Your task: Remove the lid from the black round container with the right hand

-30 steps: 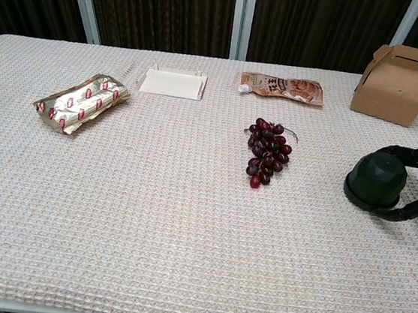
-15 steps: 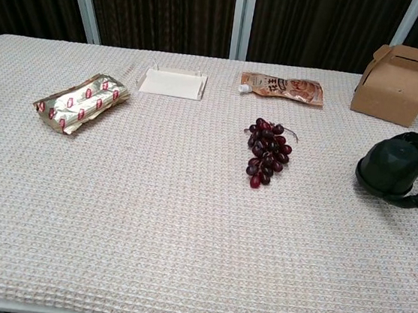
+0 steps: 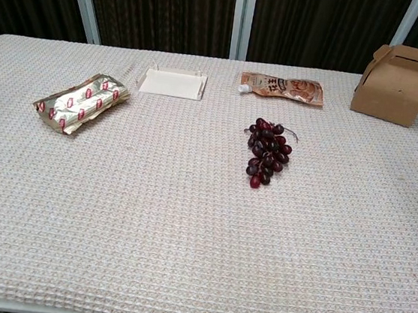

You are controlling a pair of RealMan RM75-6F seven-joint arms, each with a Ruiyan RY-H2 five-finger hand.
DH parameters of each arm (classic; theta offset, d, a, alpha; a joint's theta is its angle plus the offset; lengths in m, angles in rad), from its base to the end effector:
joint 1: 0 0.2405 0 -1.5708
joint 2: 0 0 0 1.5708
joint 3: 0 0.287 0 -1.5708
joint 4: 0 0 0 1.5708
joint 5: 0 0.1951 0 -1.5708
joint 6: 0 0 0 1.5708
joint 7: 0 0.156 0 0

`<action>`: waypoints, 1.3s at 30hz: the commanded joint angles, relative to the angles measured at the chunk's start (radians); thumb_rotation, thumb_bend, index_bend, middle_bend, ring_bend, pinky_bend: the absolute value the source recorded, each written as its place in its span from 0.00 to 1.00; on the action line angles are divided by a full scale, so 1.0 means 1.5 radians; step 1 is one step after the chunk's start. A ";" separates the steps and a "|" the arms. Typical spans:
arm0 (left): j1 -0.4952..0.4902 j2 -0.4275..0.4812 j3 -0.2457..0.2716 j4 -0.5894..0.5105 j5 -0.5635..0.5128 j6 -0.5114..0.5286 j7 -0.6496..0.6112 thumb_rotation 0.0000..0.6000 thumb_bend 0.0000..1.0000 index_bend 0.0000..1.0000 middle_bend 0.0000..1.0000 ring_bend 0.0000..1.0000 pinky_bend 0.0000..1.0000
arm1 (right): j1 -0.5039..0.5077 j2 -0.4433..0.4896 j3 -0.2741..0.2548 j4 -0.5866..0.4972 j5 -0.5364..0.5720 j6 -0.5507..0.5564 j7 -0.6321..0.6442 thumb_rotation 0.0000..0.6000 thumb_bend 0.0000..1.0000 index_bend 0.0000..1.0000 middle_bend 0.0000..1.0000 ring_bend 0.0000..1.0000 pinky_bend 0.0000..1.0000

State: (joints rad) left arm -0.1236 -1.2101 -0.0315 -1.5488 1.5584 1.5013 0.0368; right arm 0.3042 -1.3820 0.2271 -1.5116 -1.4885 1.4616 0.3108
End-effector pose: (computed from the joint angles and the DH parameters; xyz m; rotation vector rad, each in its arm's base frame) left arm -0.3228 0.2034 0.1562 -1.4592 -0.8494 -0.9575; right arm -0.2639 -0.2905 0.1314 1.2415 -1.0591 1.5181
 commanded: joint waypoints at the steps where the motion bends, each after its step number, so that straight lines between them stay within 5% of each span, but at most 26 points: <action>1: -0.001 0.000 0.000 -0.002 0.002 0.000 0.001 1.00 0.04 0.24 0.19 0.12 0.28 | -0.005 0.000 -0.013 0.045 0.030 -0.053 -0.029 1.00 0.11 0.36 0.44 0.06 0.00; 5: -0.001 -0.002 0.000 -0.004 0.001 0.001 0.003 1.00 0.04 0.24 0.19 0.12 0.28 | 0.042 -0.061 -0.043 0.209 0.138 -0.271 -0.016 1.00 0.12 0.37 0.43 0.07 0.00; 9: 0.001 -0.004 -0.001 0.001 -0.007 -0.001 -0.001 1.00 0.04 0.24 0.19 0.12 0.28 | 0.063 -0.095 -0.054 0.278 0.128 -0.311 -0.005 1.00 0.12 0.37 0.44 0.08 0.00; 12: 0.000 -0.004 -0.001 0.002 -0.006 -0.002 -0.002 1.00 0.04 0.24 0.19 0.12 0.28 | 0.062 -0.069 -0.032 0.216 0.080 -0.223 0.022 1.00 0.12 0.38 0.44 0.08 0.00; 18: -0.002 -0.001 -0.004 -0.001 -0.003 0.000 -0.002 1.00 0.04 0.24 0.19 0.12 0.28 | 0.006 0.056 0.045 -0.026 -0.037 0.053 0.064 1.00 0.12 0.38 0.45 0.09 0.00; 24: -0.002 -0.003 -0.003 0.002 -0.004 -0.002 -0.004 1.00 0.04 0.24 0.19 0.12 0.28 | -0.043 0.093 0.036 -0.093 -0.084 0.154 0.050 1.00 0.11 0.39 0.46 0.10 0.00; 27: -0.002 -0.004 -0.001 0.004 -0.004 -0.002 -0.005 1.00 0.04 0.24 0.19 0.12 0.28 | -0.030 0.046 0.005 -0.012 -0.029 0.072 0.024 1.00 0.11 0.39 0.46 0.10 0.00; 33: 0.000 -0.003 -0.001 0.005 -0.002 0.003 -0.007 1.00 0.04 0.24 0.19 0.12 0.28 | 0.044 -0.114 -0.049 0.291 0.103 -0.223 0.039 1.00 0.12 0.39 0.45 0.10 0.00; 39: 0.000 -0.004 0.001 0.008 -0.007 -0.004 -0.007 1.00 0.04 0.24 0.19 0.12 0.28 | 0.048 -0.165 -0.054 0.374 0.070 -0.188 0.078 1.00 0.12 0.39 0.45 0.10 0.00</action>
State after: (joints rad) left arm -0.1235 -1.2163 -0.0310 -1.5376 1.5481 1.4961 0.0266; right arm 0.3362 -1.4820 0.1929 -1.1880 -1.4305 1.3817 0.3766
